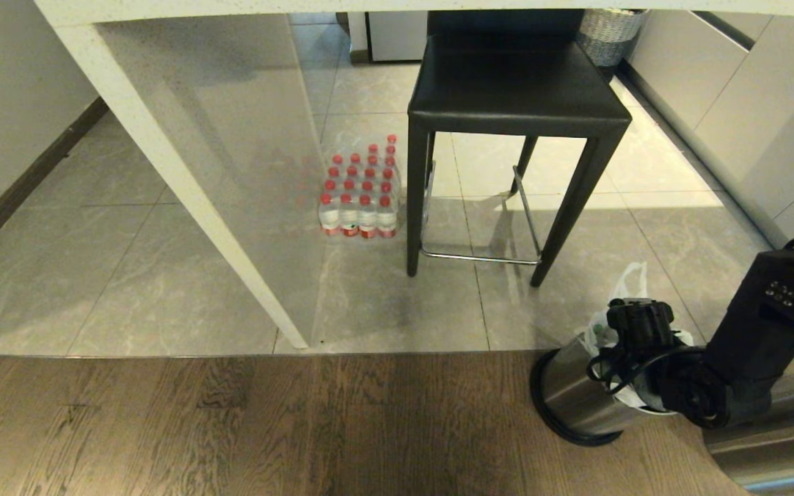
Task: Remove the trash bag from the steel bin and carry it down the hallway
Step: Pick up the trash bag
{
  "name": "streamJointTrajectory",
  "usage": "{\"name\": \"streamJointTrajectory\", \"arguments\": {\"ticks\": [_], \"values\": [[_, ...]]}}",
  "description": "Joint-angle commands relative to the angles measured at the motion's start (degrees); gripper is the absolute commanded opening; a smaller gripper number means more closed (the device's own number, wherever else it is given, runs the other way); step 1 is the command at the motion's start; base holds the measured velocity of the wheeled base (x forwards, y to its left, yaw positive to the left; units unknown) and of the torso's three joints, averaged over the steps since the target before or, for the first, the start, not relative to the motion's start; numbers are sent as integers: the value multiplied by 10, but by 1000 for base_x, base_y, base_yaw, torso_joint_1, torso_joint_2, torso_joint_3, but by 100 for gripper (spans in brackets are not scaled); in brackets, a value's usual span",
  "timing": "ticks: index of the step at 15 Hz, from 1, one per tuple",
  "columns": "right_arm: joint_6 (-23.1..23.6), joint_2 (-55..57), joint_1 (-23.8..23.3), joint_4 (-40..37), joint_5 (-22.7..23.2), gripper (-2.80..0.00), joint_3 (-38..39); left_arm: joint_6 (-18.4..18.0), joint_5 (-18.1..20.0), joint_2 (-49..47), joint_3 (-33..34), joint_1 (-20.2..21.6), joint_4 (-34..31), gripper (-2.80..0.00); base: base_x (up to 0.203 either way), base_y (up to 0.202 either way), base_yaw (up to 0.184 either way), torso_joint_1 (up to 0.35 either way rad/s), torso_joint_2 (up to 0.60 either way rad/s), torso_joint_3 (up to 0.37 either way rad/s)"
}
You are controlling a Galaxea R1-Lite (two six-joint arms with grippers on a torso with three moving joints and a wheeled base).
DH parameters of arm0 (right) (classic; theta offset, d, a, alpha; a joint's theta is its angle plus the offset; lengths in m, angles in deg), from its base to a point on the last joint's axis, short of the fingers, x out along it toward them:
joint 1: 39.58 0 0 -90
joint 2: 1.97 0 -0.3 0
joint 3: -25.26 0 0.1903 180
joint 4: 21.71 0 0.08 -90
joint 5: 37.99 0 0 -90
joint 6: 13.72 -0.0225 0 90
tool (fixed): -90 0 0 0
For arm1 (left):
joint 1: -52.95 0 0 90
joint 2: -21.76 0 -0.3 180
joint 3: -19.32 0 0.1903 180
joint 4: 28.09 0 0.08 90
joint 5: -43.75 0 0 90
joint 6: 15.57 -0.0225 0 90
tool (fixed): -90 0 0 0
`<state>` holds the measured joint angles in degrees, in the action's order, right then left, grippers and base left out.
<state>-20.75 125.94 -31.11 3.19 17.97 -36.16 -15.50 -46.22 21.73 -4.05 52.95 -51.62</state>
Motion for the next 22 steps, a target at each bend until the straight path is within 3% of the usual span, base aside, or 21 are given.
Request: {"name": "streamJointTrajectory", "arguments": {"ticks": [1, 8, 22], "values": [[1, 15, -13, 4, 0, -280, -10, 0, 0, 0, 0, 0, 0, -280, 0, 0, 0, 0, 0, 0], [9, 39, -61, 2, 21, -280, -77, 0, 0, 0, 0, 0, 0, -280, 0, 0, 0, 0, 0, 0], [38, 89, -77, 48, 34, -280, -150, 0, 0, 0, 0, 0, 0, -280, 0, 0, 0, 0, 0, 0]]}}
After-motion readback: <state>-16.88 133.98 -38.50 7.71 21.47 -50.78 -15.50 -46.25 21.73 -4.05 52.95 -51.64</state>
